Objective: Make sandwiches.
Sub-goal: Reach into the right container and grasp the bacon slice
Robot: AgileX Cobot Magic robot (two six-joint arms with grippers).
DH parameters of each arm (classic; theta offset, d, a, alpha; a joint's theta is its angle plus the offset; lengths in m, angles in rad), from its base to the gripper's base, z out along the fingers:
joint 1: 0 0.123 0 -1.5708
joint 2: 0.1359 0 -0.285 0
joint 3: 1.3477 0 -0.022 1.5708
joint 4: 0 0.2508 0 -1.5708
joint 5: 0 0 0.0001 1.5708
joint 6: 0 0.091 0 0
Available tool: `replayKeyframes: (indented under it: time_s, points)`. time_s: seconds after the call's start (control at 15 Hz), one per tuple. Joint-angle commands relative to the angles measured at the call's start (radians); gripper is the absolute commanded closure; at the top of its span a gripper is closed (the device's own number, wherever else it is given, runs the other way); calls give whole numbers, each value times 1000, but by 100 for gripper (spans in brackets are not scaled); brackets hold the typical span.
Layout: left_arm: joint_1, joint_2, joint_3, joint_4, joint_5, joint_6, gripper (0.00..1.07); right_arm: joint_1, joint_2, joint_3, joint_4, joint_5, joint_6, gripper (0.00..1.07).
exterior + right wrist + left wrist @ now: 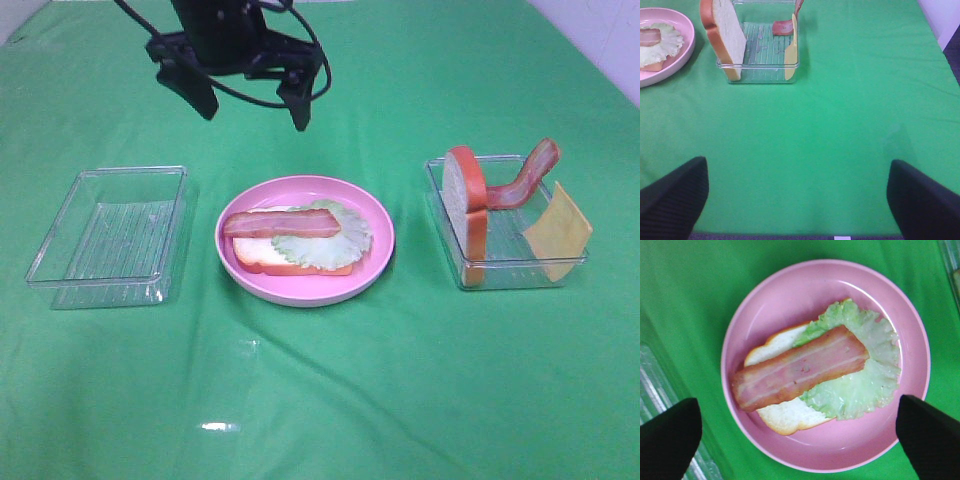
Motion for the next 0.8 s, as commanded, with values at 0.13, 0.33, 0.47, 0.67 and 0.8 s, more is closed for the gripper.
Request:
replayKeyframes:
  time_s: [0.13,0.33,0.47,0.67,0.8]
  points:
    - [-4,-219,80,197,99,10,9,-5,-26,3,0,-4,-10,13]
    - [35,-348,225,238,98,-1,9,-5,-26,3,0,-4,-10,13]
    - [141,-466,381,201,97,-1,9,-5,-26,3,0,-4,-10,13]
    - [342,-658,665,165,95,-2,9,-5,-26,3,0,-4,-10,13]
    - [478,-840,923,90,38,4,9,-5,-26,3,0,-4,-10,13]
